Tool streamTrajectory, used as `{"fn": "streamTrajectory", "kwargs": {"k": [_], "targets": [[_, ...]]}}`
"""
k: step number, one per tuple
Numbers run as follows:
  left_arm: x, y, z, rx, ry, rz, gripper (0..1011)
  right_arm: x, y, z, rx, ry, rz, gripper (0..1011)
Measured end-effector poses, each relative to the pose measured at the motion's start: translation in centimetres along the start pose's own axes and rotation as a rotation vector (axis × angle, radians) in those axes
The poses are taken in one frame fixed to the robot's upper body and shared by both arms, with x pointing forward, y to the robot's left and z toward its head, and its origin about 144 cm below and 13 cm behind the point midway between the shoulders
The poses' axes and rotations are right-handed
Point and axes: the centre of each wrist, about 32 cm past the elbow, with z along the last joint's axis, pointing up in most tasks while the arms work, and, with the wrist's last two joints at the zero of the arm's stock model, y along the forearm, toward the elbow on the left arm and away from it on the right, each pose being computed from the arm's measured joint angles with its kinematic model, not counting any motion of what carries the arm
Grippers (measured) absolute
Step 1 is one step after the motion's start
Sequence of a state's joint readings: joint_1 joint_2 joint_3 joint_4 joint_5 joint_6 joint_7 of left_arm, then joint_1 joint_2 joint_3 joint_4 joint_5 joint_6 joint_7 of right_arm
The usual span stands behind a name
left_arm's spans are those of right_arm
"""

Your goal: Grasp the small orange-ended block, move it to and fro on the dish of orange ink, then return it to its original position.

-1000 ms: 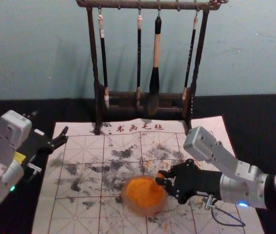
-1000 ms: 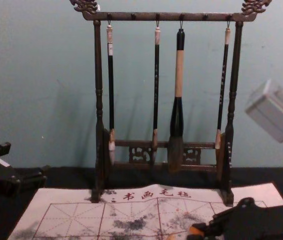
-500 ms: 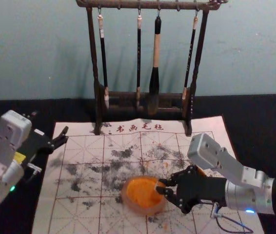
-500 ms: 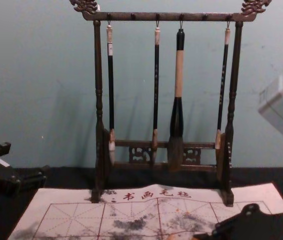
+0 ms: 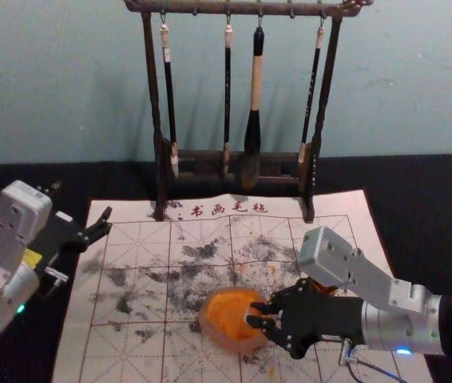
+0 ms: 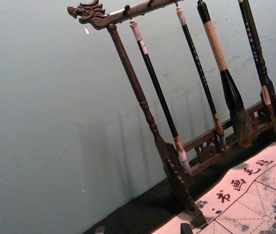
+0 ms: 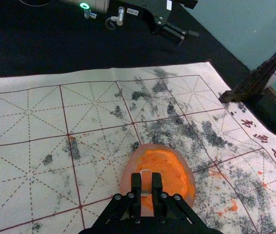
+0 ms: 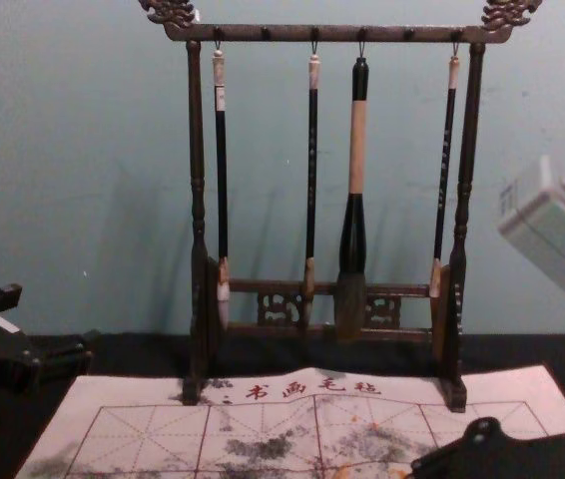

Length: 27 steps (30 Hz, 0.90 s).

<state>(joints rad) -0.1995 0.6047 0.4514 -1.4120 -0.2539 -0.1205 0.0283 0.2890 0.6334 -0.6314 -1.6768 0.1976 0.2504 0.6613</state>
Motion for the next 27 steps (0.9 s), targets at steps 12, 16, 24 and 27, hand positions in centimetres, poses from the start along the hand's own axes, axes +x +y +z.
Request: {"fn": "streamTrajectory", "kwargs": {"k": [12,16,24,27], "targets": [[0.0,0.0,0.0,0.000,0.000,0.000,1001,0.3,0.6,0.0,-0.011,-0.008,-0.017,92],[0.0,0.0,0.0,0.000,0.000,0.000,1001,0.6,0.8,-0.1,-0.013,-0.008,-0.030,92],[0.0,0.0,0.0,0.000,0.000,0.000,1001,1.1,0.9,-0.1,-0.019,-0.008,-0.051,92],[0.0,0.0,0.0,0.000,0.000,0.000,1001,1.2,0.9,-0.2,-0.021,-0.006,-0.058,92]]}}
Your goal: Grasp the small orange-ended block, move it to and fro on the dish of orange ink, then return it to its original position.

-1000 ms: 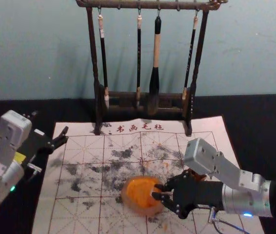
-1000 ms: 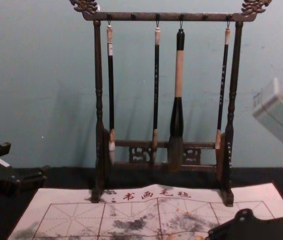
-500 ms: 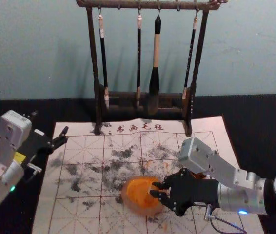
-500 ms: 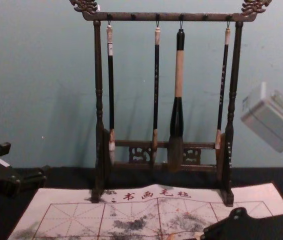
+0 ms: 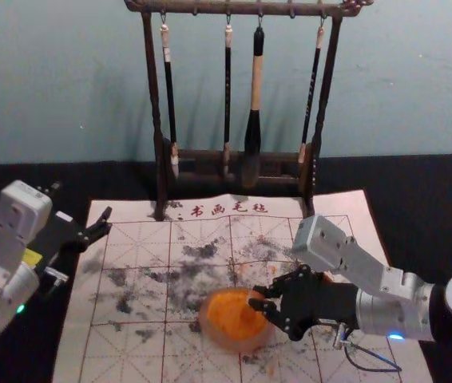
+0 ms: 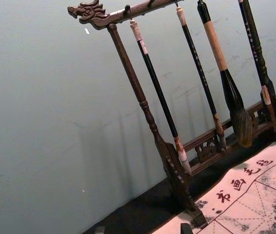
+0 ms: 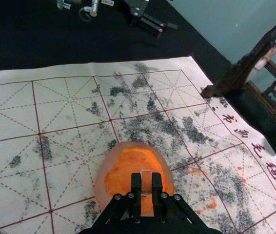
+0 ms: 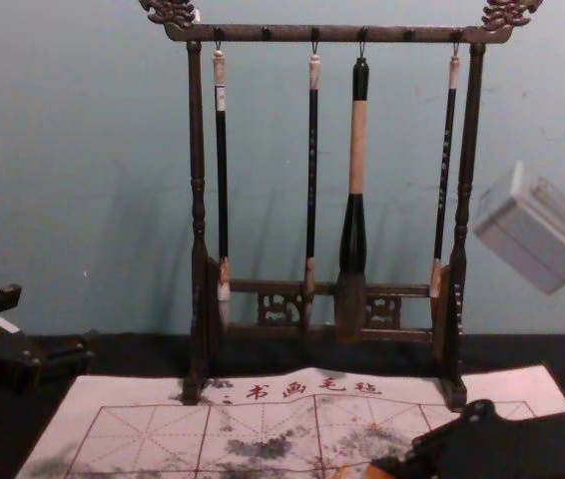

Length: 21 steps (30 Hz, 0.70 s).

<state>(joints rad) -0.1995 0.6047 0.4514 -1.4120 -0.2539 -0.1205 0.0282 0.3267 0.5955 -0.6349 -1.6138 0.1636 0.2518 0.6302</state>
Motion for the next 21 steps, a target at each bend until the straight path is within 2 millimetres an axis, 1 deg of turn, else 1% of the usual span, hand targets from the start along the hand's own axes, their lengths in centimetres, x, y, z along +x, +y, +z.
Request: {"fn": "streamTrajectory", "kwargs": {"k": [11,21], "targets": [[0.0,0.0,0.0,0.000,0.000,0.000,1001,0.3,-0.5,-0.2,-0.010,0.001,-0.012,92],[0.0,0.0,0.0,0.000,0.000,0.000,1001,-0.2,-1.1,0.3,0.005,-0.008,0.021,92]]}}
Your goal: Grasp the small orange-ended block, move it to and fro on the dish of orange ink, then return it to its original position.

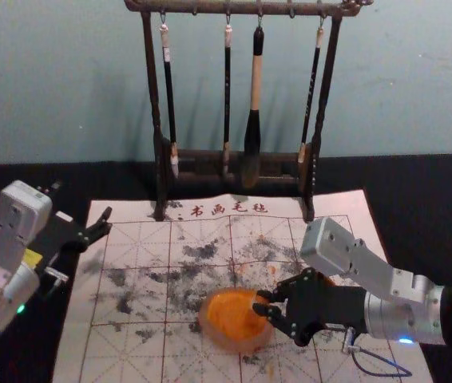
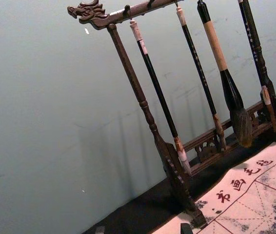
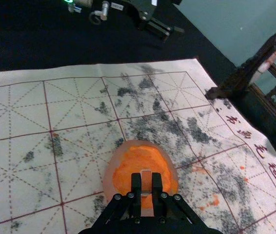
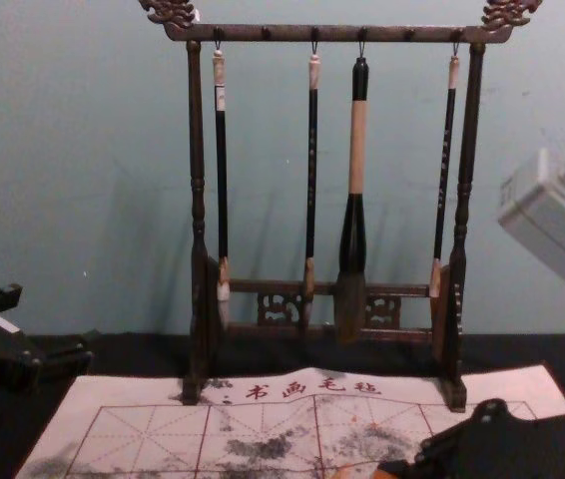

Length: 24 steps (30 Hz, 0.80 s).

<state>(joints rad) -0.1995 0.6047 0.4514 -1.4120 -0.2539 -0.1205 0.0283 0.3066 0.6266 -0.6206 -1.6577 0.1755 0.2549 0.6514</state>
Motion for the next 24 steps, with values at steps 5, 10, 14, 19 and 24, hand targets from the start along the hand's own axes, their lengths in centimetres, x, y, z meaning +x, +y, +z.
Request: {"fn": "streamTrajectory", "kwargs": {"k": [5,10,14,19,24], "targets": [[0.0,0.0,0.0,0.000,0.000,0.000,1001,-0.3,0.2,0.2,0.005,-0.005,0.017,92],[0.0,0.0,0.0,0.000,0.000,0.000,1001,-0.6,0.6,0.4,0.009,-0.012,0.036,92],[0.0,0.0,0.0,0.000,0.000,0.000,1001,-0.8,0.9,0.5,0.010,-0.018,0.043,92],[0.0,0.0,0.0,0.000,0.000,0.000,1001,-0.8,1.2,0.6,0.009,-0.023,0.045,92],[0.0,0.0,0.0,0.000,0.000,0.000,1001,-0.7,1.5,0.6,0.006,-0.025,0.043,92]]}}
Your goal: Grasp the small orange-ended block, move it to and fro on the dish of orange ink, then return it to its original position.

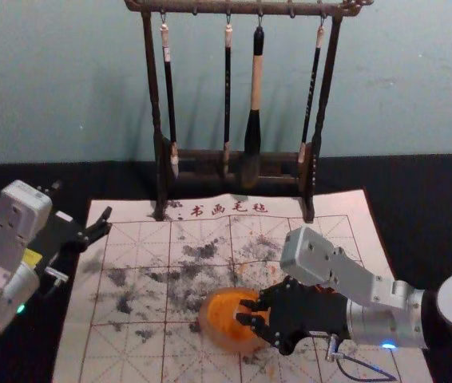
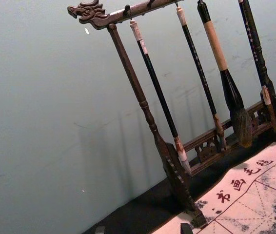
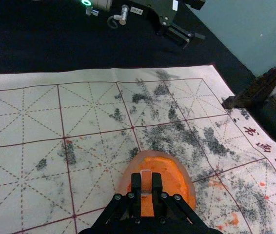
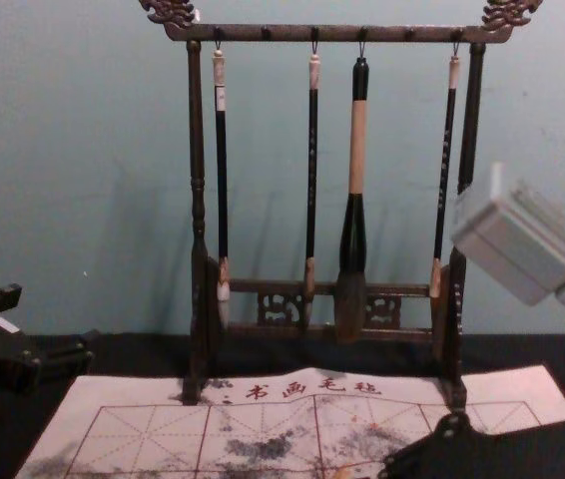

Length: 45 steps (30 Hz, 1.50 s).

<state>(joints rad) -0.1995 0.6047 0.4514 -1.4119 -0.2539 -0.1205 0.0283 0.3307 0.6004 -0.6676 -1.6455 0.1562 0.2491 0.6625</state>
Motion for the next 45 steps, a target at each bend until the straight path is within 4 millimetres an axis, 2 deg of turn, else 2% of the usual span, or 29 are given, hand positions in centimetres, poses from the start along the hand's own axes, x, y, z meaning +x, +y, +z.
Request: {"fn": "streamTrajectory", "kwargs": {"k": [20,34,45], "targets": [[0.0,0.0,0.0,0.000,0.000,0.000,1001,1.3,0.9,0.0,-0.028,0.007,-0.061,92],[0.0,0.0,0.0,0.000,0.000,0.000,1001,1.9,0.1,-0.3,-0.050,0.018,-0.099,92],[0.0,0.0,0.0,0.000,0.000,0.000,1001,1.0,-1.2,0.2,-0.020,0.008,-0.068,92]]}}
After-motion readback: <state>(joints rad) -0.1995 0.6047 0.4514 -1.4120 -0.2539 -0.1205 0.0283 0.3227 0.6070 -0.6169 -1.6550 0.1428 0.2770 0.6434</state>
